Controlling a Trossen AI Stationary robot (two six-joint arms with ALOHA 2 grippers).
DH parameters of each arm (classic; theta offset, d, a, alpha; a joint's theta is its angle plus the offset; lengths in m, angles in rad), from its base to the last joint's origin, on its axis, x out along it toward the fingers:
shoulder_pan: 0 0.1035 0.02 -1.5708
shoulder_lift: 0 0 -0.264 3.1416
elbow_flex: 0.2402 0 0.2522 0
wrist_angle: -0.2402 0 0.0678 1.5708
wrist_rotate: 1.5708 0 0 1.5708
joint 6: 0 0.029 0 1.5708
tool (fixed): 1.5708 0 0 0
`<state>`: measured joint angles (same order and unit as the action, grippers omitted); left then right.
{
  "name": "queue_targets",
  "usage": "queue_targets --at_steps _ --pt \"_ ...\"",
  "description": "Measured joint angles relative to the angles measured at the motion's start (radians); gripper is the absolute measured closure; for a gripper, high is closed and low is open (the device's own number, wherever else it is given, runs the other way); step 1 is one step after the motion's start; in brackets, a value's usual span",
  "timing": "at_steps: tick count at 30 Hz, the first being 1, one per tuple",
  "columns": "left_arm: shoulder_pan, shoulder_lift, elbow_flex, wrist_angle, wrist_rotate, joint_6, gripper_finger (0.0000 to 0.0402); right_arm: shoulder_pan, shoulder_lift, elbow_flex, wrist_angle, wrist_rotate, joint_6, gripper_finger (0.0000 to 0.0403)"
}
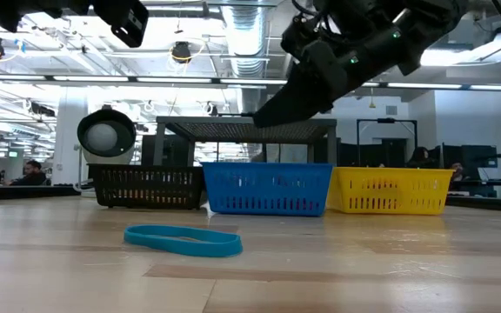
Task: Pick & Place Office Desk Supplies
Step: Put the blue rubber band into the blue bin
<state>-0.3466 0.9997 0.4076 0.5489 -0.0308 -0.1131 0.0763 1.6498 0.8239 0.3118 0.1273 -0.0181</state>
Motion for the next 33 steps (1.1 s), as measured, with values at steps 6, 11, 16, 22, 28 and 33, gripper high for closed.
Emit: queue_targets --at_steps 6,11,16,22,28,33 --pt "0.000 0.000 0.000 -0.002 -0.001 0.000 0.0266 0.048 -0.082 0.001 0.097 -0.078 -0.010 0.0206" --pt "-0.002 0.022 0.000 0.048 -0.003 0.002 0.0266 0.104 -0.166 0.000 0.130 -0.089 -0.043 0.0207" --pt "-0.001 0.074 0.000 0.088 0.014 0.077 0.0266 0.156 -0.218 -0.016 0.184 -0.090 -0.062 0.0208" --pt "0.014 0.080 -0.019 0.090 0.083 0.086 0.0266 0.194 -0.293 -0.180 0.393 -0.089 0.005 0.0215" --pt "0.038 0.011 -0.116 0.137 0.090 0.054 0.0266 0.260 -0.339 -0.332 0.570 -0.077 0.116 0.0221" --pt "0.045 0.010 -0.147 0.172 0.091 -0.053 0.0266 0.349 -0.316 -0.349 0.594 -0.003 0.176 0.0223"
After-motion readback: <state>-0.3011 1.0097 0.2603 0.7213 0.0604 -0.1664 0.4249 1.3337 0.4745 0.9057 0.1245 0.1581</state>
